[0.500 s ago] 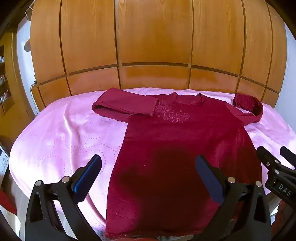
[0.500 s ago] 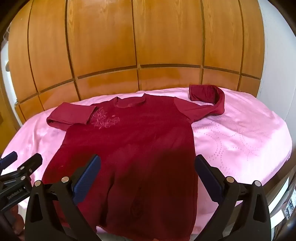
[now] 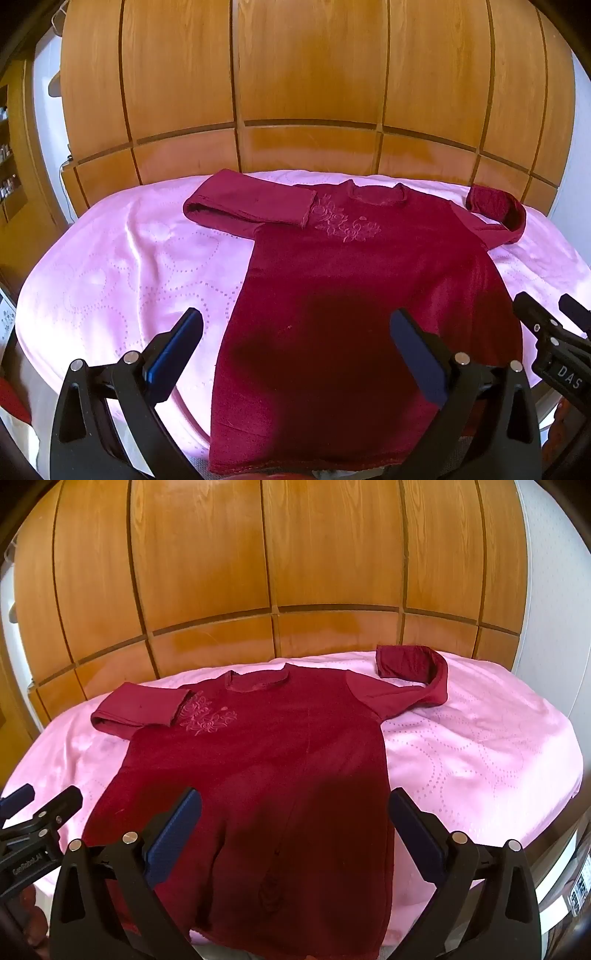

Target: Fold small clothes

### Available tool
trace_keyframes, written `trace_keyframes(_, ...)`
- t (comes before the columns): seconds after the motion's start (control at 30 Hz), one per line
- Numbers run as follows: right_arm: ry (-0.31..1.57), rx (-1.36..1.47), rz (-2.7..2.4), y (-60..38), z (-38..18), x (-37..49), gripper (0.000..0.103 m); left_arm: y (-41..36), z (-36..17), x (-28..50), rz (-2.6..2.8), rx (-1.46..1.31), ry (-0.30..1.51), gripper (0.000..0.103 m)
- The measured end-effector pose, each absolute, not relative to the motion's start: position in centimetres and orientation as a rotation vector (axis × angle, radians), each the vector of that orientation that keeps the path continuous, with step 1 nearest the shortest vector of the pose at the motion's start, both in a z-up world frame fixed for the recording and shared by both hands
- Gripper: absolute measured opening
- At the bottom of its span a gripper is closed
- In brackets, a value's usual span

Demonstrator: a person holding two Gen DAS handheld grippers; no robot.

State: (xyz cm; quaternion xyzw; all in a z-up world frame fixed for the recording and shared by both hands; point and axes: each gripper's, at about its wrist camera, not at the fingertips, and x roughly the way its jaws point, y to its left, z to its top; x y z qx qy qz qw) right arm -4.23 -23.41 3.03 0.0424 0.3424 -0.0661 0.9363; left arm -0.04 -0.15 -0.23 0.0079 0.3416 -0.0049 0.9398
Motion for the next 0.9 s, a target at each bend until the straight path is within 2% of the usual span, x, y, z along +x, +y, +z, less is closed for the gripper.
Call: trace_keyframes(0.9,0.719,0.095,-0.144,-23.5,2.4,-4.0,0.100,0.3,-1.4,0.3,-0.023,0.004,0.723,0.101)
